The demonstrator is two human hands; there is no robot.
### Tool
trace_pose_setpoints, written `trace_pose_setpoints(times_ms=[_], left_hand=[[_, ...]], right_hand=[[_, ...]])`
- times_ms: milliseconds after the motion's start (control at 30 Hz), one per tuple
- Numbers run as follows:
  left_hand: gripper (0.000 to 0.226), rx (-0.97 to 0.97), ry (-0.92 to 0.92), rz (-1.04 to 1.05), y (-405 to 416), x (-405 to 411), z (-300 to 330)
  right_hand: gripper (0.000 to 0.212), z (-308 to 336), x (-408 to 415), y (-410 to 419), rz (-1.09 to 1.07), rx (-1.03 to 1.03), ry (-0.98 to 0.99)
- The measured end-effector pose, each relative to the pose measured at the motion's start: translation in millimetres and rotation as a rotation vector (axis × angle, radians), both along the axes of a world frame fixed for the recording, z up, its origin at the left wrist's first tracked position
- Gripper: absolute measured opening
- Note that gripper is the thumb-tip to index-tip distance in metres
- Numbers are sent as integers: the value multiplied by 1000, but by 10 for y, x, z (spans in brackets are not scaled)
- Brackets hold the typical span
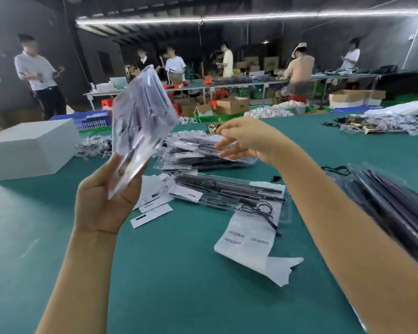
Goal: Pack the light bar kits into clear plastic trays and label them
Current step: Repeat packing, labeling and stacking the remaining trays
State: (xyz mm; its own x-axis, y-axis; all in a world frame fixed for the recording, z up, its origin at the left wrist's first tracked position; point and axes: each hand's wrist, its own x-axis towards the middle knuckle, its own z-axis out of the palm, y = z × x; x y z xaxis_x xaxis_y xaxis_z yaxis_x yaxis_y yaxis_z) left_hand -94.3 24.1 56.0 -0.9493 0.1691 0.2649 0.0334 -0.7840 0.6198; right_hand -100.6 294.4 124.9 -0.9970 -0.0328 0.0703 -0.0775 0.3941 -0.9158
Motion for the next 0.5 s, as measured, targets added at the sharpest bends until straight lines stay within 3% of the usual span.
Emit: trace_pose_setpoints(times_ms=[67,233,333,500], left_hand=[[16,-67,16,-12,67,55,1],[19,-156,91,16,344,120,-34],[34,-257,74,99,588,153,-114],[17,-388,10,208,932,209,-315]], right_hand=[[23,-181,162,-9,-20,-58,-5],[63,-522,505,-74,353,-209,-175],[65,-597,527,-143,507,-308,-213],[46,-597,439,-217,273,-535,-253]])
